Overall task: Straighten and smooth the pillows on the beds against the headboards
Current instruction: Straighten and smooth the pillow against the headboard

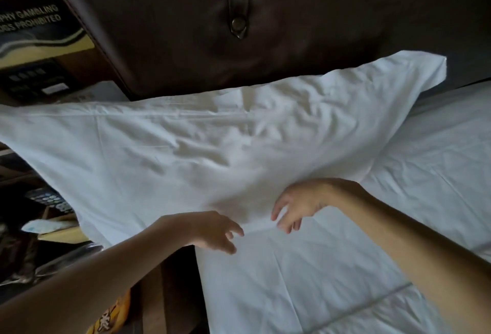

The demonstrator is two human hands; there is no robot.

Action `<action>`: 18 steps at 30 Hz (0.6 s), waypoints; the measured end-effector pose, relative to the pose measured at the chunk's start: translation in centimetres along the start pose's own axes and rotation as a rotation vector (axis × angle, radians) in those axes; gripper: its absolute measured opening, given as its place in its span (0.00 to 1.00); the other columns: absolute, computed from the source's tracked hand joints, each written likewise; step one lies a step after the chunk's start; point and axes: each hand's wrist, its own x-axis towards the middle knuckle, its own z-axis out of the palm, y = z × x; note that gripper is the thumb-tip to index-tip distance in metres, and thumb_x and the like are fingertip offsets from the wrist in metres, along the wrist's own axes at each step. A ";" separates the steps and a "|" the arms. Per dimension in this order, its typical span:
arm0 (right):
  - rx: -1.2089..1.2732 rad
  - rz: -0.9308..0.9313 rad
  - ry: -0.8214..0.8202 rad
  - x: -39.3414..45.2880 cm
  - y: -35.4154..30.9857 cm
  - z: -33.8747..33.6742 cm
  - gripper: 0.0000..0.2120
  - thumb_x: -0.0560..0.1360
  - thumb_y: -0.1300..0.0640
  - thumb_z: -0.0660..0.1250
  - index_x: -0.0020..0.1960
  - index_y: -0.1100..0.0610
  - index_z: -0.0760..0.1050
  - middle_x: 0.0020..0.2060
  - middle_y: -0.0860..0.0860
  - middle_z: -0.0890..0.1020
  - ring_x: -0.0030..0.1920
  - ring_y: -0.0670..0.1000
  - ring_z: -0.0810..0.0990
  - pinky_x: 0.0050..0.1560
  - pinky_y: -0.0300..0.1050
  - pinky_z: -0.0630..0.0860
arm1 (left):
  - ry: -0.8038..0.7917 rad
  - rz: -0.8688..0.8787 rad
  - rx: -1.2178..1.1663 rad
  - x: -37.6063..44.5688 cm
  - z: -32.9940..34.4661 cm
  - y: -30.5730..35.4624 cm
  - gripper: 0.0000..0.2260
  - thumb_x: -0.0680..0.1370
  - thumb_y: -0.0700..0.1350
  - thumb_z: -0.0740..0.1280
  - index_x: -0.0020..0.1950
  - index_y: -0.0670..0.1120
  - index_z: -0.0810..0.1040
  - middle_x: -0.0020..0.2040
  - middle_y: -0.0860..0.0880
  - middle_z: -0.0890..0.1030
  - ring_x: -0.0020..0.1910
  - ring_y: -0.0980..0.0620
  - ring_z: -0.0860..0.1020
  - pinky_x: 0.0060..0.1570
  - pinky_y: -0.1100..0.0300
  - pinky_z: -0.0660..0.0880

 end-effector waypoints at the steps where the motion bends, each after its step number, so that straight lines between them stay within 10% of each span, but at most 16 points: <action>1: -0.005 -0.008 0.006 0.6 -1.3 -0.7 0.19 0.77 0.48 0.70 0.67 0.49 0.74 0.50 0.47 0.85 0.53 0.48 0.84 0.60 0.47 0.75 | -0.001 0.004 0.014 0.4 -0.8 0.7 0.24 0.82 0.53 0.64 0.78 0.57 0.64 0.76 0.54 0.71 0.73 0.51 0.69 0.73 0.55 0.66; 6: 0.205 0.033 0.105 -2.2 0.4 -6.1 0.17 0.71 0.56 0.75 0.60 0.52 0.82 0.45 0.44 0.84 0.40 0.40 0.81 0.38 0.30 0.77 | -0.070 -0.094 -0.367 -2.6 -5.1 -1.8 0.22 0.83 0.50 0.62 0.76 0.65 0.63 0.72 0.57 0.73 0.66 0.54 0.75 0.66 0.52 0.74; 9: 0.129 0.119 0.229 -5.2 3.4 -7.9 0.09 0.78 0.54 0.68 0.56 0.46 0.82 0.48 0.43 0.87 0.45 0.42 0.85 0.53 0.42 0.79 | 0.001 -0.093 -0.364 -7.9 -7.0 -5.6 0.18 0.83 0.47 0.63 0.67 0.67 0.70 0.63 0.57 0.80 0.58 0.53 0.82 0.59 0.54 0.79; 14: 0.249 0.124 0.822 -10.9 6.2 -10.2 0.03 0.70 0.58 0.75 0.39 0.56 0.86 0.33 0.49 0.87 0.36 0.48 0.87 0.47 0.44 0.81 | 0.681 -0.072 -0.439 -15.1 -9.8 -9.1 0.07 0.79 0.42 0.69 0.47 0.53 0.84 0.40 0.55 0.87 0.39 0.56 0.85 0.44 0.59 0.81; 18: 0.182 -0.002 1.395 -14.4 6.3 -12.1 0.06 0.69 0.59 0.76 0.45 0.52 0.83 0.44 0.53 0.86 0.42 0.48 0.83 0.46 0.38 0.76 | 1.179 -0.041 -0.223 -15.7 -10.8 -9.7 0.13 0.72 0.45 0.77 0.55 0.54 0.81 0.48 0.52 0.82 0.42 0.57 0.80 0.44 0.61 0.73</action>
